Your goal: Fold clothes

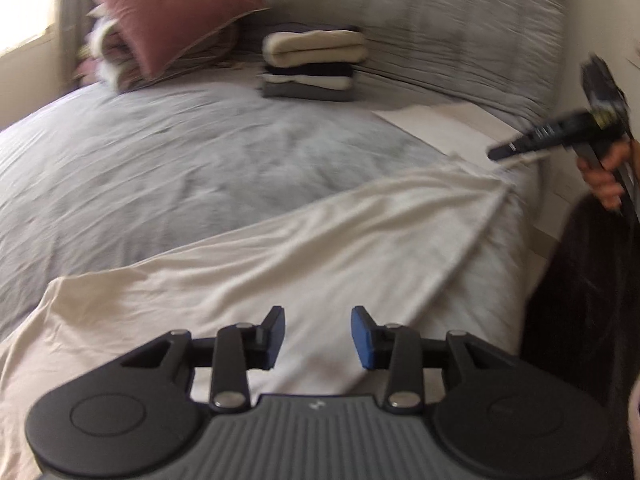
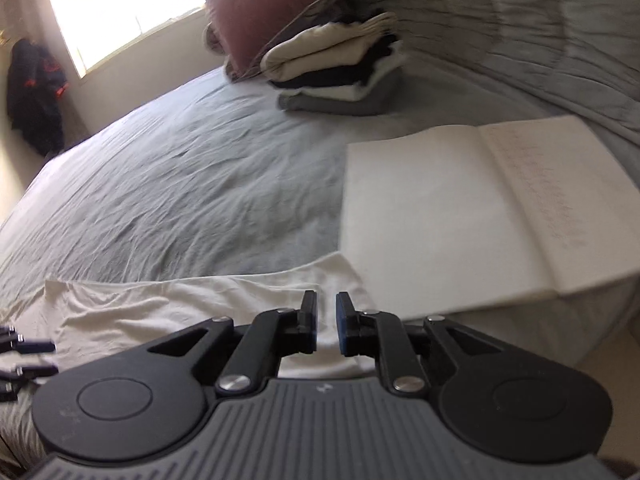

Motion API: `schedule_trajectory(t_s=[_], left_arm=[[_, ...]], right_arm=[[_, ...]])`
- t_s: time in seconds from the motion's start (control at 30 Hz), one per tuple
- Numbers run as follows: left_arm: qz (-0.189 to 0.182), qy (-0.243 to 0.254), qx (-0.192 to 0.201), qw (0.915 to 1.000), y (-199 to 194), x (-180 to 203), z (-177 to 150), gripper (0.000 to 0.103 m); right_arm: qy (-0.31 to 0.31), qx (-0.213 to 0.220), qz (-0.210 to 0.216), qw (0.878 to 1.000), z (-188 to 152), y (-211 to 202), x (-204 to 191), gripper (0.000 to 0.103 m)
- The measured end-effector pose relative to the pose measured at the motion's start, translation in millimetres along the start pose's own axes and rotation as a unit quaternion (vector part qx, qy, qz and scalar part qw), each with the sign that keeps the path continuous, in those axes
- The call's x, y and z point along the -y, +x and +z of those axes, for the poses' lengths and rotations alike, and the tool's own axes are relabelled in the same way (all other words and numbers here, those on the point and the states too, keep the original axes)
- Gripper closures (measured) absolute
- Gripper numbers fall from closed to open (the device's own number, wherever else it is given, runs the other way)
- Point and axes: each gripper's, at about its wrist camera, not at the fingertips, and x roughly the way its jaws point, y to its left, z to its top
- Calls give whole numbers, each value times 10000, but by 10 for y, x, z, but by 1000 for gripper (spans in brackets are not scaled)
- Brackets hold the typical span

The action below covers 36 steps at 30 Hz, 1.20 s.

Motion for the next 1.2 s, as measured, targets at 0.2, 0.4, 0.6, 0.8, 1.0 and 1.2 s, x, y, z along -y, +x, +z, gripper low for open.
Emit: schedule_trajectory(t_s=[0.2, 0.4, 0.6, 0.8, 1.0, 1.2], left_arm=[[51, -251, 138, 9996, 46, -75, 62, 63], [-72, -193, 110, 9997, 165, 4, 151, 62], [-353, -357, 209, 9985, 325, 110, 277, 62], [-848, -272, 279, 9956, 633, 413, 725, 63], [-1214, 411, 17, 9918, 1208, 953, 1249, 63], [-1373, 606, -393, 9879, 1720, 1259, 1492, 63]], right_arm=[[-371, -48, 43, 9993, -58, 245, -90, 86], [-409, 40, 138, 9991, -103, 376, -69, 73], [-900, 213, 89, 9957, -157, 428, -152, 73], [-591, 255, 180, 9978, -171, 136, -79, 73], [-238, 275, 288, 9989, -271, -55, 24, 73], [-57, 211, 353, 9991, -379, -12, 119, 73]])
